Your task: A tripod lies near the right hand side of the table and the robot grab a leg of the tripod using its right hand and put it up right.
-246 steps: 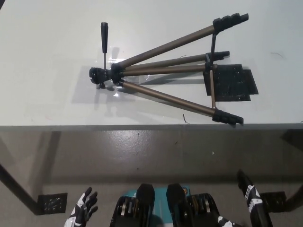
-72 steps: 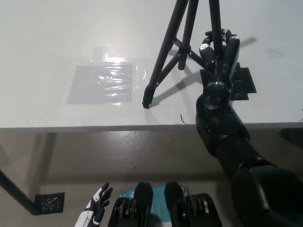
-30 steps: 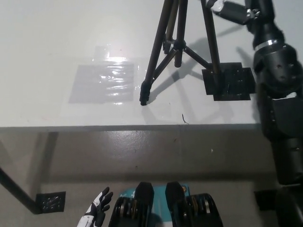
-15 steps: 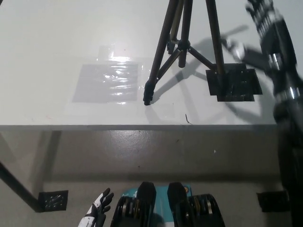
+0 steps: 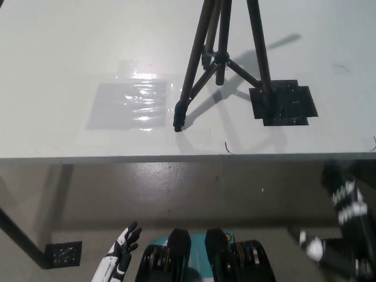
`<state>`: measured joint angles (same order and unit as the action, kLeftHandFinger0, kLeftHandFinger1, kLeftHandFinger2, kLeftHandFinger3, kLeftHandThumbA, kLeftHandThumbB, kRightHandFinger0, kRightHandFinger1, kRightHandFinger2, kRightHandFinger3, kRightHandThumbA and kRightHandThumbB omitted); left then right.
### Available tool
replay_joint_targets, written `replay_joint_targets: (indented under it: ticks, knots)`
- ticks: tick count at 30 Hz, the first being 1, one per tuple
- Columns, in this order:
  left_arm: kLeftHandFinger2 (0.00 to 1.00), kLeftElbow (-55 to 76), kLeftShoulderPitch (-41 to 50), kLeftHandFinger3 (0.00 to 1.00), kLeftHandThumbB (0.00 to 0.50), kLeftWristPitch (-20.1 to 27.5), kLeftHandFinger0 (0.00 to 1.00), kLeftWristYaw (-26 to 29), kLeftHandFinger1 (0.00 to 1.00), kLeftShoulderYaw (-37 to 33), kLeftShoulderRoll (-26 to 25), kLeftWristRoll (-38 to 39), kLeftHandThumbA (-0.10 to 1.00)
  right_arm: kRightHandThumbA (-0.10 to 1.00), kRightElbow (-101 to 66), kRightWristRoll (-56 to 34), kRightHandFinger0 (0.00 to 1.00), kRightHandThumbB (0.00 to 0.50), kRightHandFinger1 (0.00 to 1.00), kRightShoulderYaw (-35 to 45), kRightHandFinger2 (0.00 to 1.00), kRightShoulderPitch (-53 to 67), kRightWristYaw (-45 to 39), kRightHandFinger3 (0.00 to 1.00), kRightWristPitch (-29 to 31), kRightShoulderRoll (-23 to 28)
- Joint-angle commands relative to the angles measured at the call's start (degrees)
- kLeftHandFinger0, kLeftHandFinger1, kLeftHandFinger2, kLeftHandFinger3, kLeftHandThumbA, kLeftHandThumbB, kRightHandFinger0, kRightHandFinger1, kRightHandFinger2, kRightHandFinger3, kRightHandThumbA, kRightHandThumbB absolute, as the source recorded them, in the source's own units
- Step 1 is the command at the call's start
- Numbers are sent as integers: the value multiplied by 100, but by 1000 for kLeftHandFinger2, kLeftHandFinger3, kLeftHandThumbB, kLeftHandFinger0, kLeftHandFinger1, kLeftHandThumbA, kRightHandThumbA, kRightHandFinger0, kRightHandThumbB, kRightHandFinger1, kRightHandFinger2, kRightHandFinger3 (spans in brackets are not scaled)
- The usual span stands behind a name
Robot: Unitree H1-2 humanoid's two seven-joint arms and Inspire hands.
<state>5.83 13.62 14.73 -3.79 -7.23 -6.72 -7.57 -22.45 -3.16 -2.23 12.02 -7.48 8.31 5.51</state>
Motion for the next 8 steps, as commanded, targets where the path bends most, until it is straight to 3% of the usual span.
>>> replay_joint_targets:
  ticks: [1,8]
  knots:
    - [1000,-14,-172,1000,500,498,1000,-169,1000,4,-82,392,1000,984,-401,-201,1000,500,1000,-378,1000,664,-297,1000,1809,14]
    - [1000,32,-195,1000,500,387,1000,-156,1000,63,-99,375,1000,1000,1372,95,1000,500,1000,-230,1000,209,-146,1000,1862,9]
